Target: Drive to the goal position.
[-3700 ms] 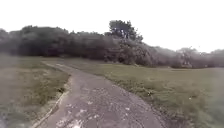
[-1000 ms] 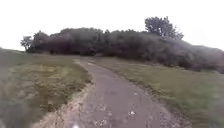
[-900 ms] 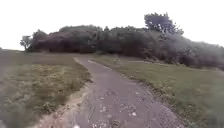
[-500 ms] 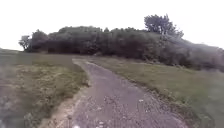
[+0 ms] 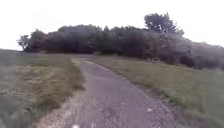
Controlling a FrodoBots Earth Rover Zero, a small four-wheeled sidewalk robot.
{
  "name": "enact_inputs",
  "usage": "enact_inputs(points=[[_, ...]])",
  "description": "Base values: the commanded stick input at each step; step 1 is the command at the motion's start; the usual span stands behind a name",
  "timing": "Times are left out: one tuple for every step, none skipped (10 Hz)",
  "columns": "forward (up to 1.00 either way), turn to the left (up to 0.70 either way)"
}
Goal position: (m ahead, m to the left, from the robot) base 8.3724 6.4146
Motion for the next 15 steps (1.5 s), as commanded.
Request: enact_inputs(points=[[0.85, 0.01], [0.85, 0.01], [0.85, 0.01], [0.85, 0.01], [0.85, 0.01], [0.85, 0.01], [0.85, 0.01], [0.85, 0.01], [0.85, 0.01], [0.85, 0.01], [0.85, 0.01], [0.85, 0.01], [0.85, 0.01], [0.85, 0.01], [0.85, 0.01]])
